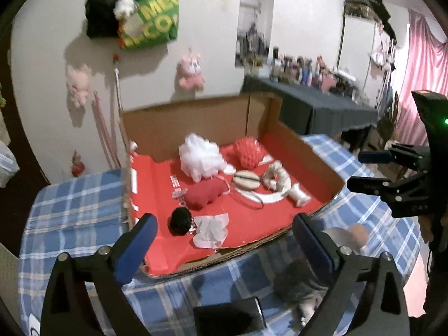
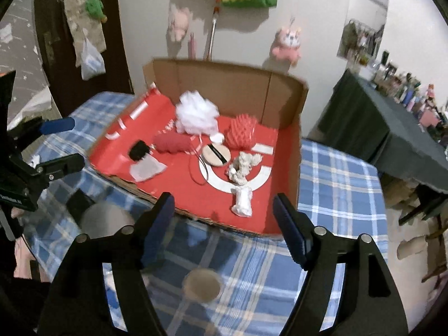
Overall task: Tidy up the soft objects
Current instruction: 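Pull both open tools back from the box toward the table, then move the left tool to the blue foam roll while the right tool approaches the white star hair tie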
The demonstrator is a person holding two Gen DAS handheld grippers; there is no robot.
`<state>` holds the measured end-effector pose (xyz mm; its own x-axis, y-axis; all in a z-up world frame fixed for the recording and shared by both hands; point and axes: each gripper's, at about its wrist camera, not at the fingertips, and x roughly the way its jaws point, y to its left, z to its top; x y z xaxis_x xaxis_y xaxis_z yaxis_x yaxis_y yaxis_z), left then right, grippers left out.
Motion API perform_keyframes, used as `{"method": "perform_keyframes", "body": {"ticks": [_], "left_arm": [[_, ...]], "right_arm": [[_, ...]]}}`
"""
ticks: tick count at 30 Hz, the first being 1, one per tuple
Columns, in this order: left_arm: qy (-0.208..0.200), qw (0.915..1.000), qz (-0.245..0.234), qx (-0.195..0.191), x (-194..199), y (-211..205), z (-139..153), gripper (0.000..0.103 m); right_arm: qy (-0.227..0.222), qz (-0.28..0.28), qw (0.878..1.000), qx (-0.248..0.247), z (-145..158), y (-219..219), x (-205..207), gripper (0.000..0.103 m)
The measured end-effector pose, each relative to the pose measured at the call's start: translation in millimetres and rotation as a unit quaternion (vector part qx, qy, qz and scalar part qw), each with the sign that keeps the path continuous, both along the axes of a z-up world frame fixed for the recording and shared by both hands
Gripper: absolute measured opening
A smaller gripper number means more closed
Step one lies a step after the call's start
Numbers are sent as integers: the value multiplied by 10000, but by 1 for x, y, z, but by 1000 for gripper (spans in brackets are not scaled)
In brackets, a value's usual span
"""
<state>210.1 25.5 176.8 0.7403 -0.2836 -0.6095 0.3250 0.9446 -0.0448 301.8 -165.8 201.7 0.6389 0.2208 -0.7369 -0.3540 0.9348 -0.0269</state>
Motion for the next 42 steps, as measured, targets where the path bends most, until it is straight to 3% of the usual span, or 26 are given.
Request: {"method": "perform_keyframes", "body": {"ticks": [8,20,32,42], "left_arm": [[-732,9966,263,-260,-68,6,20,103],[-1144,9902,646,-472,-146,2,-2,103],[-1082,9904,842,-168,-173,-15,-53,103],[-504,9938,974,-173,-164,-20,-104,103]], "right_arm": [[-765,-124,9965,305,24,-1,-77,80],[-1783,-576,9809,519,7,0,-175,90],[-1696,-897,9790,684,-47,0,-202,90],[-1471,-1210,9804,512,-95,1,-199,90]]}}
